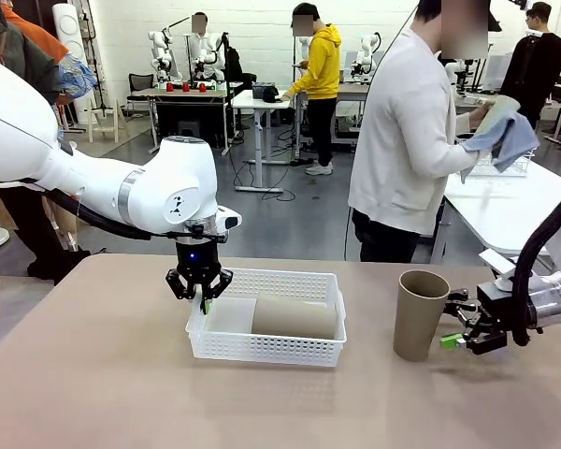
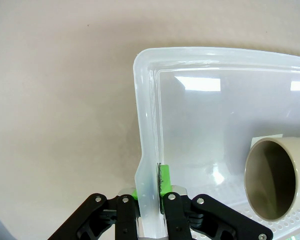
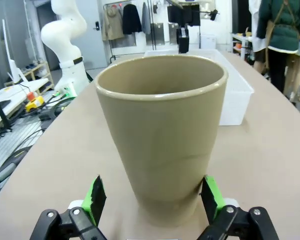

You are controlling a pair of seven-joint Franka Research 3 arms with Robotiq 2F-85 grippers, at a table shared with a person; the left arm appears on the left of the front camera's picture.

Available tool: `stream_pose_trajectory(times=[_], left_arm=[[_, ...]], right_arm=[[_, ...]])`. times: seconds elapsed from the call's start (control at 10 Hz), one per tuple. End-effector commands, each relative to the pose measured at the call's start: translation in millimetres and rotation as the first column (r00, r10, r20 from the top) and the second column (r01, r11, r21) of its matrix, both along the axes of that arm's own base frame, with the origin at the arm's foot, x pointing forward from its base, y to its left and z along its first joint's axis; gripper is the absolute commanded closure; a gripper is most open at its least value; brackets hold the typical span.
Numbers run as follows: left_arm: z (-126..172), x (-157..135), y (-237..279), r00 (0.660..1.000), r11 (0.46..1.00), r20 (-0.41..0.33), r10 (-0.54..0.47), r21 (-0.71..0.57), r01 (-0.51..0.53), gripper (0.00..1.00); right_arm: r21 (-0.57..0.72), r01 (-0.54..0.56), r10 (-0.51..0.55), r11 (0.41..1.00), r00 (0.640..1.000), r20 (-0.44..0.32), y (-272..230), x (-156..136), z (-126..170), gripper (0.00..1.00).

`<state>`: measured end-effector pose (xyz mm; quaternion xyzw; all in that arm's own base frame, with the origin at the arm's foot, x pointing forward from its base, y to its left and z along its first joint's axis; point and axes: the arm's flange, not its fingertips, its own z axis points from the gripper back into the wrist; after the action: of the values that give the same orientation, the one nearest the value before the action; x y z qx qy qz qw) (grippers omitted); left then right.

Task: Clean and organize the cups into the basket.
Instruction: Pick up the Reusable plastic cup from the right side of the table and stack it inside the Organizing basket in the center of the table.

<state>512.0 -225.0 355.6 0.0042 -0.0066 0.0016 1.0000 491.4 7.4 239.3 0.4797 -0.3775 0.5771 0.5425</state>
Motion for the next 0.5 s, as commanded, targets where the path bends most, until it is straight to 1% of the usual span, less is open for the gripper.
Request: stream_pose_trajectory(times=[0.0, 0.4], left_arm=[[2, 0, 0, 1.000, 1.000, 0.004, 0.000, -0.001, 0.000, 1.00], [2, 0, 0, 1.000, 1.000, 0.004, 0.000, -0.001, 0.000, 1.00]], right_arm=[[0.011, -0.015, 0.015, 1.000, 1.000, 0.003, 9, 14, -11, 0.00], [0.033, -0.060, 0.061, 0.998, 0.998, -0.024, 39, 31, -24, 0.00]])
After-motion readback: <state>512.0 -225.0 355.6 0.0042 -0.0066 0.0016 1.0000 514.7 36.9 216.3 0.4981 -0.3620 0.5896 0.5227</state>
